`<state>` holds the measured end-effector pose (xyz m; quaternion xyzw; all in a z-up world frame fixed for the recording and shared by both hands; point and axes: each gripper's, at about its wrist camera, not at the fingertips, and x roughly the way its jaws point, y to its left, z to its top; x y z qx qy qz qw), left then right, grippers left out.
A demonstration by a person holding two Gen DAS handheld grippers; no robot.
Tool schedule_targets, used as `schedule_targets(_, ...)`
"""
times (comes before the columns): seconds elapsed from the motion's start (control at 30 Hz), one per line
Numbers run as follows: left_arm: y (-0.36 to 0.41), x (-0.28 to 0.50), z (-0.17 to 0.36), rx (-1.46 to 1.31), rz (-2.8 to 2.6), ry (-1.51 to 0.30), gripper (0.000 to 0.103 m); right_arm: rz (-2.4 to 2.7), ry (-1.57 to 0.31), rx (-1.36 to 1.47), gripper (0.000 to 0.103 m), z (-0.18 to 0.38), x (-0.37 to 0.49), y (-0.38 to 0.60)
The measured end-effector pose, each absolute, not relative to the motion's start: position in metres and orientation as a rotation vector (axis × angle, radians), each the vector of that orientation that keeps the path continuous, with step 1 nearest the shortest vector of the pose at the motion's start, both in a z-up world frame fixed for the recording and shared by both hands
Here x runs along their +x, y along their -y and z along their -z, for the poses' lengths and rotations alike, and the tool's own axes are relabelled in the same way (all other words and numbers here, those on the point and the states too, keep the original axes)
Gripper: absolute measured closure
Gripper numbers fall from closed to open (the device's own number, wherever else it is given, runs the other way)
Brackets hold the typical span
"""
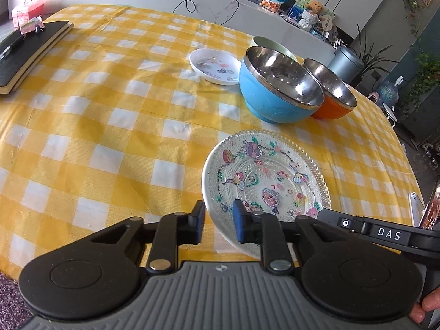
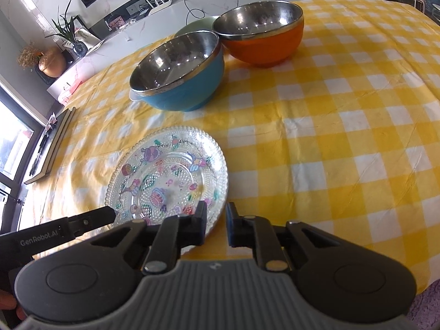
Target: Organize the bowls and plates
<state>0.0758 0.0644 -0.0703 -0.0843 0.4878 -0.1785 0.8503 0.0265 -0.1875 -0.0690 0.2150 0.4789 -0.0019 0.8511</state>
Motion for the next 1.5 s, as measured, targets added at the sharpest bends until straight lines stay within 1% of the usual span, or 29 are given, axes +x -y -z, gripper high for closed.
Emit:
schedule_targets(0.03,-0.064,0.076,0.071,-0.177,0.379,-1.030,0.089,0.005,-1.007,0.448,0.094,0.069,0.027,0.186)
schedule_targets(0.13,-0.063,0.076,0.072,-0.172,0.379,-1.023,0.092,0.010,-1.001,0.445,0.094,0.069,0.028,0.186)
schedule_targets(0.4,-0.064,0.076,0.073,-0.171,0.382,-1.020,0.092,0.014,-1.000,0.428,0.094,0.069,0.031,0.184)
schedule_targets(0.47,-0.065,0.076,0.072,-0.174,0.376,-1.019,0.091,0.014,-1.004,0.428,0.094,0.069,0.031,0.184)
schedule_targets(0.57,-0.068,0.075,0.065,-0.168,0.354,-0.997,0.090,0.024,-0.988,0.413,0.091,0.064,0.030,0.185)
schedule_targets(0.63,-0.072,0.076,0.059,-0.174,0.350,-0.982,0.084,0.031,-0.970,0.403,0.091,0.059,0.030,0.187)
schedule_targets(0.7,-0.074,0.080,0.052,-0.187,0.348,-0.969,0.081,0.025,-0.957,0.409,0.091,0.054,0.033,0.188)
schedule_targets(0.87,-0.075,0.092,0.036,-0.174,0.348,-0.929,0.081,-0.005,-0.929,0.413,0.090,0.042,0.045,0.181)
schedule_targets(1.13,-0.066,0.117,0.017,-0.072,0.362,-0.870,0.081,-0.048,-0.876,0.387,0.090,0.025,0.072,0.146)
schedule_targets(1.33,-0.066,0.139,0.010,-0.025,0.367,-0.860,0.081,-0.084,-0.853,0.372,0.090,0.013,0.098,0.127)
schedule_targets(1.5,-0.074,0.167,0.003,-0.057,0.348,-0.879,0.081,-0.131,-0.839,0.335,0.090,-0.003,0.129,0.121)
